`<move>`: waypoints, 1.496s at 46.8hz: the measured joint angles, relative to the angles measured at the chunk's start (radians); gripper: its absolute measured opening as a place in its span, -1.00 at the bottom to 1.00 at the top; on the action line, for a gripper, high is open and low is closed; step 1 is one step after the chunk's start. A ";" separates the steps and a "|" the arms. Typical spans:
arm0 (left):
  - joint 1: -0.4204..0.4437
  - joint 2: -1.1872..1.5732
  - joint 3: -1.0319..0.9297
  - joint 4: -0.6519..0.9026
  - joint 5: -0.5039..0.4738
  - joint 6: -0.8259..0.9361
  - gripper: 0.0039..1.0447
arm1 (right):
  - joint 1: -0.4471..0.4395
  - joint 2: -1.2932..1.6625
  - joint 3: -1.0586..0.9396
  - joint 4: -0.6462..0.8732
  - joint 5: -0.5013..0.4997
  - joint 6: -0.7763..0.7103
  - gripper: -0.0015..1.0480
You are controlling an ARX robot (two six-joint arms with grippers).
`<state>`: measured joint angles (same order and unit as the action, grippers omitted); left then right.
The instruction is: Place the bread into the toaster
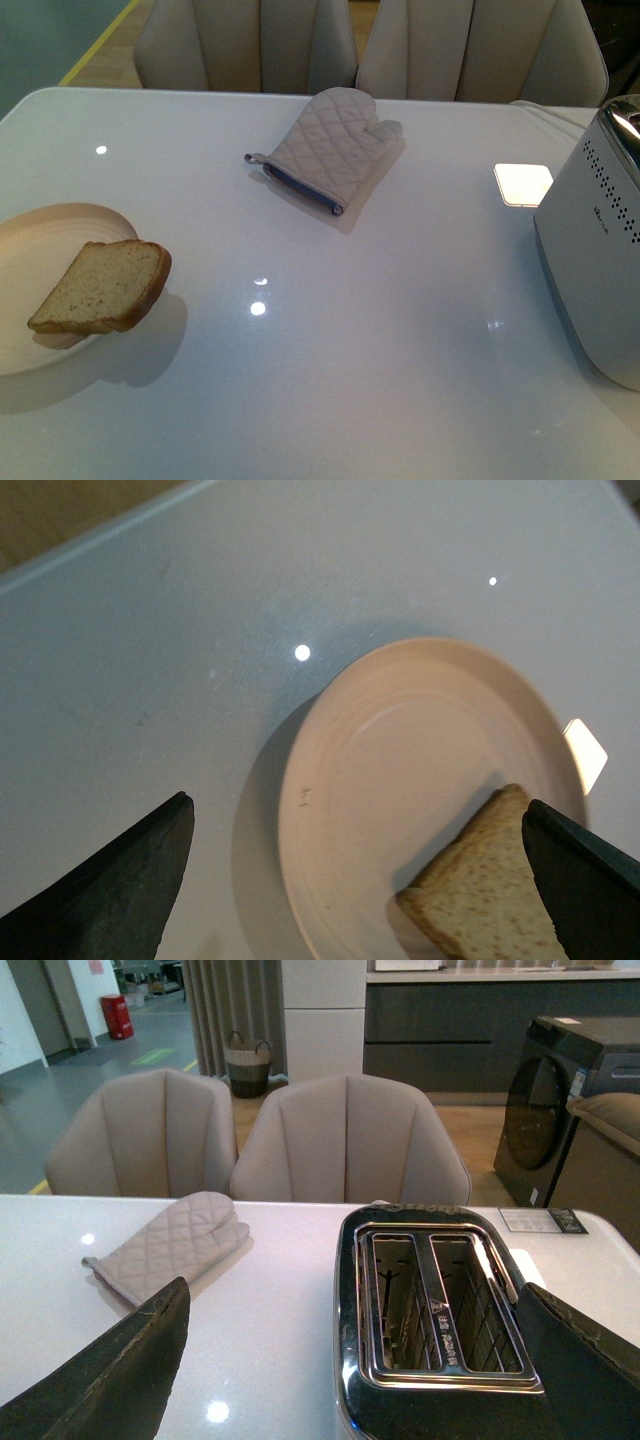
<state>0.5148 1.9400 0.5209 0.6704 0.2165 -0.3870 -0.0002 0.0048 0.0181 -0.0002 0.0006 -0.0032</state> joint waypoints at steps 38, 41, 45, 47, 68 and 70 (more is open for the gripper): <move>-0.119 0.417 0.285 -0.030 -0.088 0.045 0.79 | 0.000 0.000 0.000 0.000 0.000 0.000 0.83; -0.126 0.425 0.290 -0.032 -0.094 0.045 0.62 | 0.000 0.000 0.000 0.000 0.000 0.000 0.83; -0.133 0.438 0.295 -0.036 -0.103 0.046 0.41 | 0.000 0.000 0.000 0.000 0.000 0.000 0.83; -0.137 0.446 0.296 -0.036 -0.110 0.046 0.28 | 0.000 0.000 0.000 0.000 0.000 0.000 0.83; -0.192 0.447 0.262 0.003 -0.116 0.005 -0.84 | 0.000 0.000 0.000 0.000 0.000 0.000 0.83; -0.216 0.442 0.253 0.011 -0.116 -0.009 -0.93 | 0.000 0.000 0.000 0.000 0.000 0.000 0.83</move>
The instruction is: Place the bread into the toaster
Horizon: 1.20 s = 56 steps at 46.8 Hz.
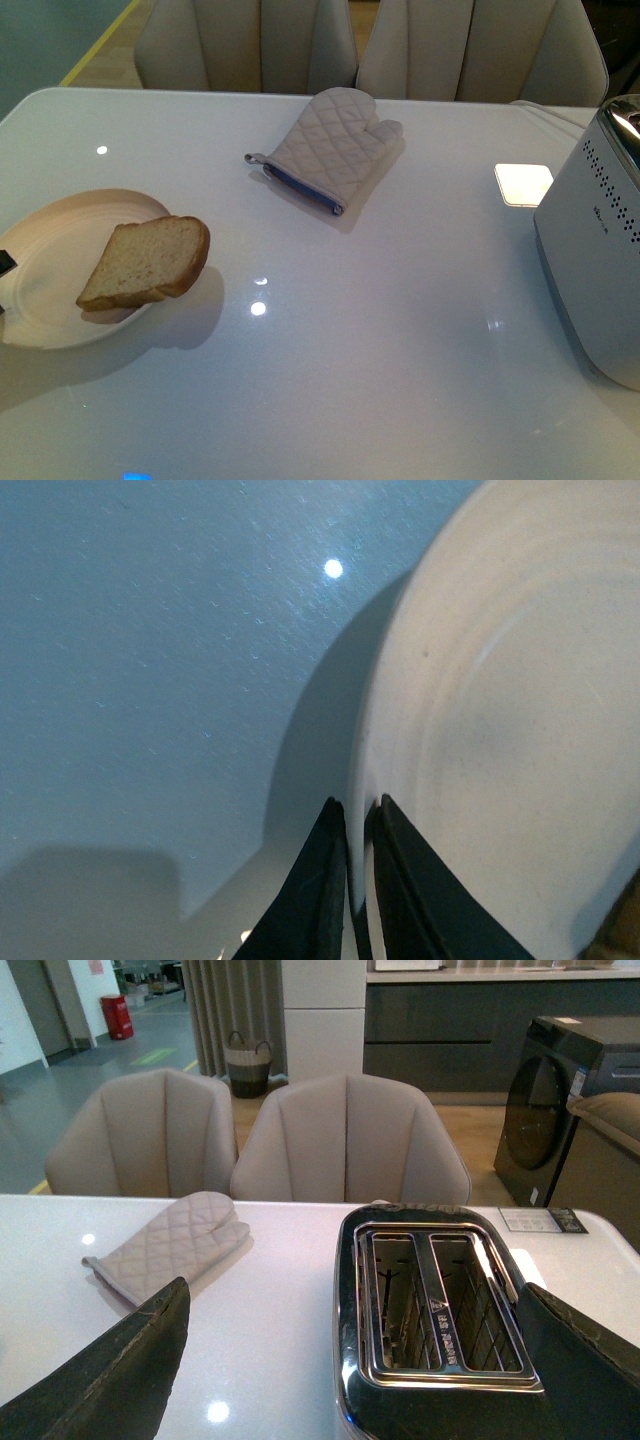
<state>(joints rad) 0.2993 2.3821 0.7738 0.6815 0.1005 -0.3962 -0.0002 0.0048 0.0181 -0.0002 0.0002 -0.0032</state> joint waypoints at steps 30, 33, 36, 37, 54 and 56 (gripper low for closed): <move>-0.368 -0.014 -0.137 0.111 -0.053 -0.230 -0.93 | 0.000 0.000 0.000 0.000 0.000 0.000 0.83; -0.396 -0.021 -0.142 0.111 -0.053 -0.261 -0.93 | 0.000 0.000 0.000 0.000 0.000 0.000 0.83; -0.423 -0.027 -0.146 0.111 -0.053 -0.284 -0.93 | 0.000 0.000 0.000 0.000 0.000 0.000 0.83; -0.433 -0.029 -0.147 0.111 -0.053 -0.289 -0.93 | 0.000 0.000 0.000 0.000 0.000 0.000 0.83; -0.359 -0.255 -0.211 0.124 -0.137 -0.245 0.37 | 0.000 0.000 0.000 0.000 0.000 0.000 0.83; -0.332 -0.328 -0.232 0.131 -0.157 -0.212 0.54 | 0.000 0.000 0.000 0.000 0.000 0.000 0.83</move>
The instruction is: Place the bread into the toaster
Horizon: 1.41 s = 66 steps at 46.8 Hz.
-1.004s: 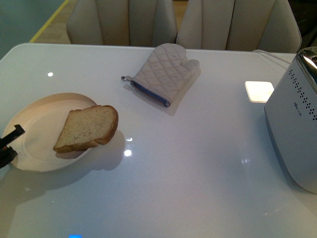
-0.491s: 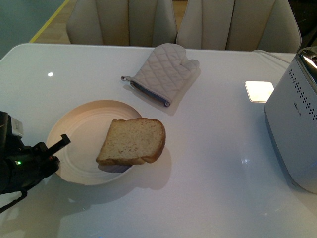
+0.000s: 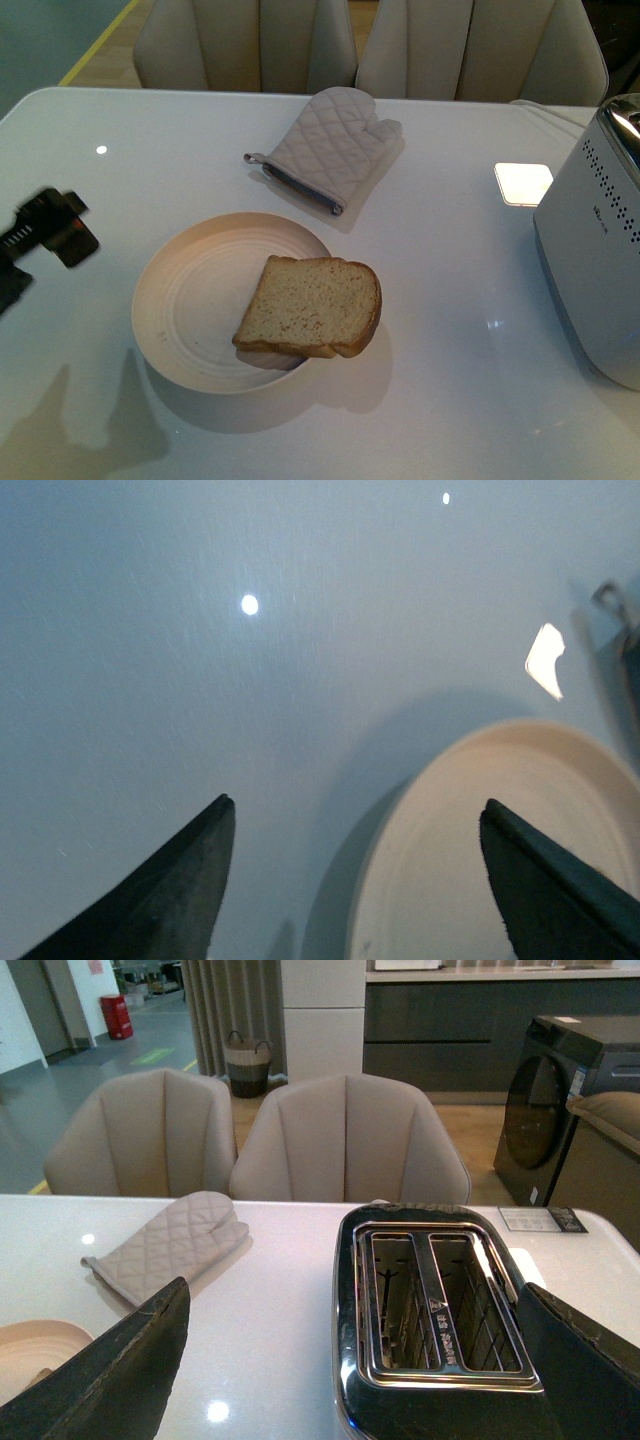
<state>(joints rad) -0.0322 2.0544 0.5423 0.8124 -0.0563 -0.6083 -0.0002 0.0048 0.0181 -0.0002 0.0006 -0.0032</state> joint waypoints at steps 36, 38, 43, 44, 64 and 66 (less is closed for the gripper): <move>0.032 -0.807 -0.328 0.211 0.056 0.544 -0.06 | 0.000 0.000 0.000 0.000 0.000 0.000 0.83; 0.032 -0.815 -0.352 0.239 0.056 0.560 -0.19 | 0.000 0.000 0.000 0.000 0.000 0.000 0.83; 0.032 -0.840 -0.404 0.251 0.056 0.580 -0.50 | 0.000 0.000 0.000 0.000 0.000 0.000 0.83; 0.032 -0.851 -0.414 0.243 0.056 0.582 -0.57 | 0.000 0.000 0.000 0.000 0.000 0.000 0.83; 0.032 -1.208 -0.508 -0.011 0.056 0.594 -0.95 | 0.000 0.000 0.000 0.000 0.000 0.000 0.83; 0.032 -1.233 -0.512 -0.032 0.056 0.594 -0.95 | 0.000 0.000 0.000 0.000 0.000 0.000 0.83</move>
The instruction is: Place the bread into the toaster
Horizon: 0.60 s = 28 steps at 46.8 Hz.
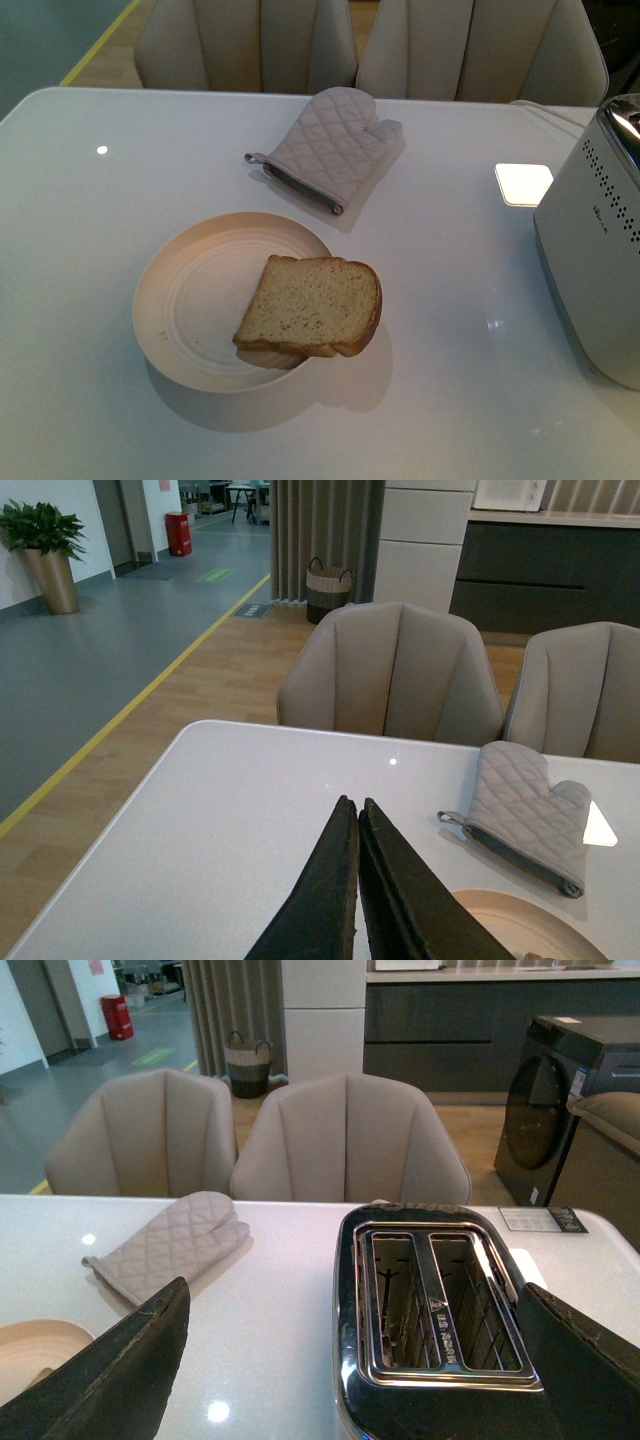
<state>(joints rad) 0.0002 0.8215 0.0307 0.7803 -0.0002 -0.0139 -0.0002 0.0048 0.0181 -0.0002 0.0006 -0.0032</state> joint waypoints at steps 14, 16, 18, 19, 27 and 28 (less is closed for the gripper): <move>0.000 -0.194 -0.019 -0.172 0.000 0.002 -0.95 | 0.000 0.000 0.000 0.000 0.000 0.000 0.83; 0.000 -0.222 -0.019 -0.196 0.000 0.002 -0.95 | 0.000 0.000 0.000 0.000 0.000 0.000 0.83; 0.000 -0.242 -0.019 -0.214 0.000 0.002 -0.95 | 0.000 0.000 0.000 0.000 0.000 0.000 0.83; 0.000 -0.254 -0.019 -0.225 0.000 0.002 -0.95 | 0.000 0.000 0.000 0.000 0.000 0.000 0.83; 0.000 -0.356 -0.019 -0.320 0.000 0.003 -0.95 | 0.000 0.000 0.000 0.000 0.000 0.000 0.83; 0.000 -0.373 -0.019 -0.335 0.000 0.003 -0.95 | 0.000 0.000 0.000 0.000 0.000 0.000 0.83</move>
<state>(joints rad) 0.0002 0.4488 0.0116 0.4450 -0.0002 -0.0113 -0.0002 0.0048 0.0181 -0.0002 0.0002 -0.0032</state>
